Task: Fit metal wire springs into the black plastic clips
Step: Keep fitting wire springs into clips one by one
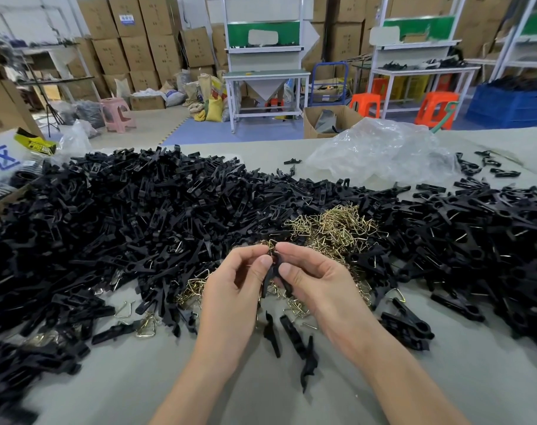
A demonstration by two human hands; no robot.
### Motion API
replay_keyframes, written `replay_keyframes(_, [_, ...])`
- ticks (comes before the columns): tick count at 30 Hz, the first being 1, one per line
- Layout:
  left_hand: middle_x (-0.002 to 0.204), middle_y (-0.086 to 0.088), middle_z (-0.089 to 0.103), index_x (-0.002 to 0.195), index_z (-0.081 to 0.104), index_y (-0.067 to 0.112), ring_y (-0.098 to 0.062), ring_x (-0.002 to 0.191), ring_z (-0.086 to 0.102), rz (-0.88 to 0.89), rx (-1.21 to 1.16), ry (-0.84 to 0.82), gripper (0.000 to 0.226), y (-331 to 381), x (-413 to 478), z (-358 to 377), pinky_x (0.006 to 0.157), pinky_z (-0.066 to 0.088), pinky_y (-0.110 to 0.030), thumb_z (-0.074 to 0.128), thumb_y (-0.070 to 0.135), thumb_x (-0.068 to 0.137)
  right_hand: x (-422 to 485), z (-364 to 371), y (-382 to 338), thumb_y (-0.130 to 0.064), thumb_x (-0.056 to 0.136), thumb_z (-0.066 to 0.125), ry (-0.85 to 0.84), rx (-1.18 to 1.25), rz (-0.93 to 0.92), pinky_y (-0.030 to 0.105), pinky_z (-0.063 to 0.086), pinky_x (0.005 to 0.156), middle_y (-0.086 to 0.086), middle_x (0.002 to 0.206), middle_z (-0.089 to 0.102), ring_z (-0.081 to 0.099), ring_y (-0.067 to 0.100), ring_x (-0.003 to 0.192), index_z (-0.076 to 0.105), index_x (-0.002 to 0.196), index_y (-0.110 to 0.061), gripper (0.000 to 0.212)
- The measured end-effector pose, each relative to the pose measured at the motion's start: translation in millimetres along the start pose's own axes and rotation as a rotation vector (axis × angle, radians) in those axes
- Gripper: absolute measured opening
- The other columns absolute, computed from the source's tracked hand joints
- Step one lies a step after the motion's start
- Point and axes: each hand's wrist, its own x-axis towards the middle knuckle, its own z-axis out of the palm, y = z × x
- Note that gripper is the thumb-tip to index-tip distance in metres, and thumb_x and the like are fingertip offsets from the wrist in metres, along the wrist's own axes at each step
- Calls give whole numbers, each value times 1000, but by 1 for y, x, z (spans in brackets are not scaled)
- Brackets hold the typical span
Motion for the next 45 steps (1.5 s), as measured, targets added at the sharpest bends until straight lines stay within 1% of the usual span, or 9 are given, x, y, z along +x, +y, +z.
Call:
replay_keyframes(7, [93,14,73,103,71,35,-2,86,67,-24,-8,14,10,-1,-1,0,73,48,-12,64,33,95,-2,2,1,-16,78,76,2,11,14,26,57,92,8,115,76,71,24,112,78,109,-25,32])
replay_keyframes(15, [92,15,75,95,74,33,-2,89,68,2,-10,-42,12,-2,1,2,76,48,-10,63,28,96,0,-5,-1,-24,78,79,-54,-114,49,39,55,100,8,112,73,71,23,109,76,116,-28,39])
replay_keyframes(19, [97,14,76,100,75,33,-4,96,70,21,-36,-81,19,0,1,-1,81,51,-13,59,22,99,-1,-7,-4,-22,85,77,-93,-196,17,39,57,97,9,120,73,70,27,114,76,116,-24,31])
replay_keyframes(24, [107,13,75,122,61,34,-3,107,68,-10,-128,-83,24,1,-2,2,90,52,-16,48,24,104,4,-13,-10,-22,78,77,47,-134,-39,27,60,79,3,100,76,75,18,93,81,101,-25,24])
replay_keyframes(30, [117,23,61,131,57,29,9,104,56,124,496,-90,29,-16,12,6,84,40,-1,48,24,103,9,-36,-20,-8,70,75,296,194,-105,18,59,74,4,91,77,75,14,86,77,97,-13,28])
replay_keyframes(35, [127,4,49,142,47,29,-13,82,51,185,916,-227,38,-23,58,17,69,40,-25,40,19,106,9,-40,-20,-11,66,75,404,224,-108,15,57,76,-5,80,76,74,9,84,69,104,-11,38])
replay_keyframes(38, [128,2,44,144,42,36,-18,103,52,220,1170,-331,48,-27,76,25,75,45,-30,45,12,102,9,-38,-19,-15,65,76,400,177,-101,14,56,77,-8,79,76,74,8,85,70,105,-13,41])
replay_keyframes(40, [125,2,45,138,45,36,-18,110,51,236,1226,-344,46,-30,82,27,77,43,-30,50,10,100,9,-38,-19,-16,65,77,390,162,-99,15,56,77,-10,78,75,73,6,85,69,106,-13,42])
replay_keyframes(45, [117,7,49,116,56,29,-15,102,52,267,1176,-243,16,-25,78,16,74,37,-28,50,23,103,9,-39,-17,-18,64,78,389,157,-95,15,56,78,-11,78,75,73,7,87,71,105,-14,42])
